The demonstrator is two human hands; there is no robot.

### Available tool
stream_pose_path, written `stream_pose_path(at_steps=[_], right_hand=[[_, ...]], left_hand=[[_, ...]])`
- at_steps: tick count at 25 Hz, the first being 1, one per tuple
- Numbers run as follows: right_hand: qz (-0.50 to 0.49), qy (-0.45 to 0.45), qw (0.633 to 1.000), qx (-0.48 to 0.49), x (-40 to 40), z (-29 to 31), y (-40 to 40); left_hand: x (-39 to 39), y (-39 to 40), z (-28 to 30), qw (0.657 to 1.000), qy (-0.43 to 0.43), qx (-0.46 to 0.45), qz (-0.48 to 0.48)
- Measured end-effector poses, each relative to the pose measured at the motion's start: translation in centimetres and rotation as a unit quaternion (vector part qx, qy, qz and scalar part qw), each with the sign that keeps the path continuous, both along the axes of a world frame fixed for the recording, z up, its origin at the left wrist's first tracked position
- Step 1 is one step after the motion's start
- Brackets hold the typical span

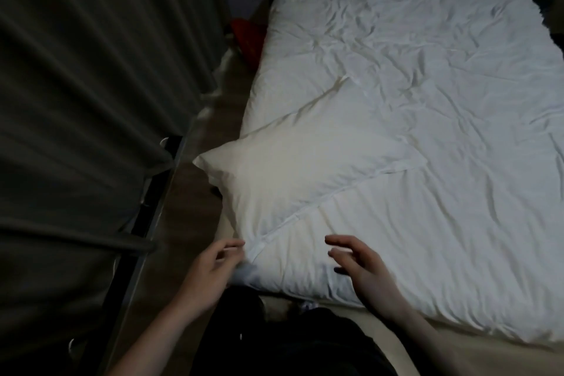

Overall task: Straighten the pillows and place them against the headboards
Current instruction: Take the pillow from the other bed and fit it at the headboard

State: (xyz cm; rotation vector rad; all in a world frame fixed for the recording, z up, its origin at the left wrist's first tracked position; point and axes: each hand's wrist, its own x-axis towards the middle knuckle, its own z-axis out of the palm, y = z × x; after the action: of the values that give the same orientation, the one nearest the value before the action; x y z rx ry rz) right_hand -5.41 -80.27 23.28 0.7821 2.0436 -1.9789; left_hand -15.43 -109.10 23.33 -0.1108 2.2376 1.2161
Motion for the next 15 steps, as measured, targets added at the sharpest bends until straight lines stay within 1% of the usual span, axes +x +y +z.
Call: stream_pose_path(at_steps=[3, 6, 9, 11, 13, 15], right_hand=[[-0.017, 0.01, 1.0, -0.006, -3.0, 0.0, -1.5], [-0.042, -0.001, 0.999, -0.001, -5.2, -1.0, -3.7], [-0.09, -0.046, 0.995, 0.003, -7.2, -3.7, -6.6], [-0.134, -0.085, 0.987, 0.003, -8.4, -5.5, -8.8], [-0.175, -0.128, 0.976, 0.01, -9.7, -7.6, -11.5], [-0.209, -0.161, 0.965, 0.011, -10.8, -9.2, -13.8]], left_hand=[[-3.9, -1.0, -1.7, 1.0, -0.001, -0.015, 0.003], [-9.9, -2.6, -5.5, 0.998, -0.053, -0.033, 0.018], [-16.2, -3.6, -10.2, 0.992, -0.113, -0.058, 0.017], [-19.6, -3.3, -13.0, 0.985, -0.166, -0.05, 0.022], [-22.6, -3.4, -16.3, 0.971, -0.232, -0.059, 0.025], [-24.9, -3.3, -19.0, 0.957, -0.28, -0.075, 0.019]])
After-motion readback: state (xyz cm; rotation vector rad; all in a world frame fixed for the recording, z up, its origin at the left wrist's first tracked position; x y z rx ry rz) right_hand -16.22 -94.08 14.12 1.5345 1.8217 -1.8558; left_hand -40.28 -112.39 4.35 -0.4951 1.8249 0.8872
